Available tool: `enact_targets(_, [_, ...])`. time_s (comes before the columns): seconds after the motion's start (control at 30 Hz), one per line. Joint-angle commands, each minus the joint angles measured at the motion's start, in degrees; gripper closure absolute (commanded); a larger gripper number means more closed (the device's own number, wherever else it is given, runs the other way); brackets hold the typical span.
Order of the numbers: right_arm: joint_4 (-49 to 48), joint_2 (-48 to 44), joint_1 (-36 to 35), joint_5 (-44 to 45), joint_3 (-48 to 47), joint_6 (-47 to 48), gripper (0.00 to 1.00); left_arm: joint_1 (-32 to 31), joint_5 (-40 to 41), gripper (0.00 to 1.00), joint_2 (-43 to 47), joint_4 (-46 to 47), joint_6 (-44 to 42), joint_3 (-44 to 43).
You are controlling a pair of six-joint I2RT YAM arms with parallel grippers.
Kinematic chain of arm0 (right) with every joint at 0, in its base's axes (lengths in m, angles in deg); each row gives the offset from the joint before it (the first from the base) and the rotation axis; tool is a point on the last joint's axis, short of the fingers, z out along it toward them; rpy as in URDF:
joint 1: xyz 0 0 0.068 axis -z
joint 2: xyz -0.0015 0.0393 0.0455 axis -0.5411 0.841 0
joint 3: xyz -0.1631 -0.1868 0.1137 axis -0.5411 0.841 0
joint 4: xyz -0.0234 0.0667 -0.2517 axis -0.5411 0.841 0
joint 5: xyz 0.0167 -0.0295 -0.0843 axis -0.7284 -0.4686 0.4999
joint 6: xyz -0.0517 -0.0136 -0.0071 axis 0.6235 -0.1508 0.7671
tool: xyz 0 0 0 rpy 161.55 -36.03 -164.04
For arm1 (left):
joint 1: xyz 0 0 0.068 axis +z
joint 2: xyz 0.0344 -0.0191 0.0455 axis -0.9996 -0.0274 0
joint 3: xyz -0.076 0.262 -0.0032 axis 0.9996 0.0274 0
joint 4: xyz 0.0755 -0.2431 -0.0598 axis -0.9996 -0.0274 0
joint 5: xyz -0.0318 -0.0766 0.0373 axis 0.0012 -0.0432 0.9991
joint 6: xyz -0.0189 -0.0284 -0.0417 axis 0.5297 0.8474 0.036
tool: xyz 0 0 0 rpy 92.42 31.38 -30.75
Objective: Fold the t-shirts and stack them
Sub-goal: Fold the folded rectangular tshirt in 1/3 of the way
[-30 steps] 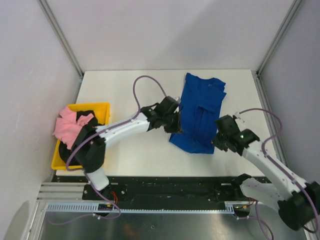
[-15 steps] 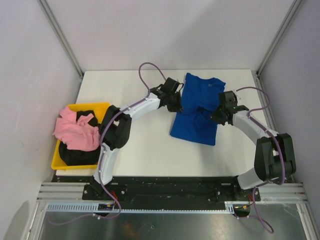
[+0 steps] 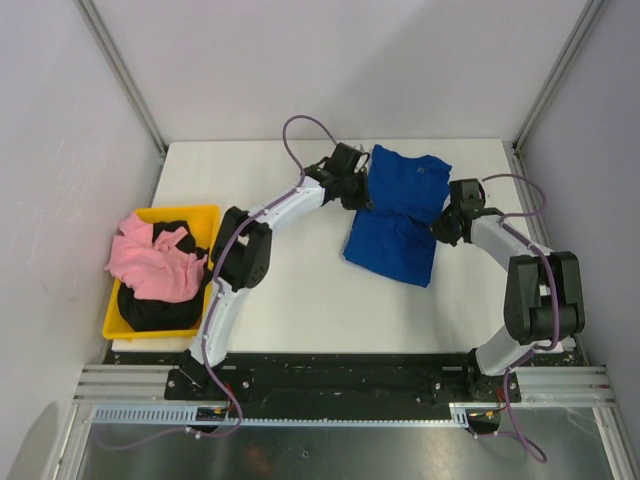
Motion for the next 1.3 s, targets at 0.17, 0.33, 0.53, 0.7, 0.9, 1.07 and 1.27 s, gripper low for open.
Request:
enact_targets(0.17, [-4.89,1.54,1.67,-2.32,-2.83,1.31,1.0,1.52,-1.09,1.0,-1.42,0.61,-1.35,-2.91])
enact_targets(0.33, [-5.43,2.63,2.19,-2.58,-3.71,1.24,1.0,1.97,-1.3,1.0,-2.42,0.77,-1.9,-4.69])
enact_targets(0.53, [-6.55,3.71,3.14,-3.42,-4.25,0.87,1.0,2.5,-2.23,1.0,-4.39,0.7,-2.41,-6.73])
enact_targets(0.7, [-7.74,5.73,4.05,-5.59,-4.92,0.46,1.0,2.93,-3.38,1.0,-6.81,0.74,-2.55,-9.32])
enact_targets(0.9, [-8.4,7.58,4.53,-6.64,-5.73,0.49,1.0,3.31,-4.22,1.0,-9.1,0.77,-2.86,-12.63])
enact_targets(1.07, [-7.91,7.91,4.76,-6.88,-6.49,1.05,0.96,3.58,-5.08,1.0,-9.79,0.78,-2.99,-14.02])
enact_targets(1.27, [-6.39,7.85,5.19,-7.1,-8.64,2.06,0.67,4.17,-5.56,0.88,-9.26,0.78,-3.57,-13.63])
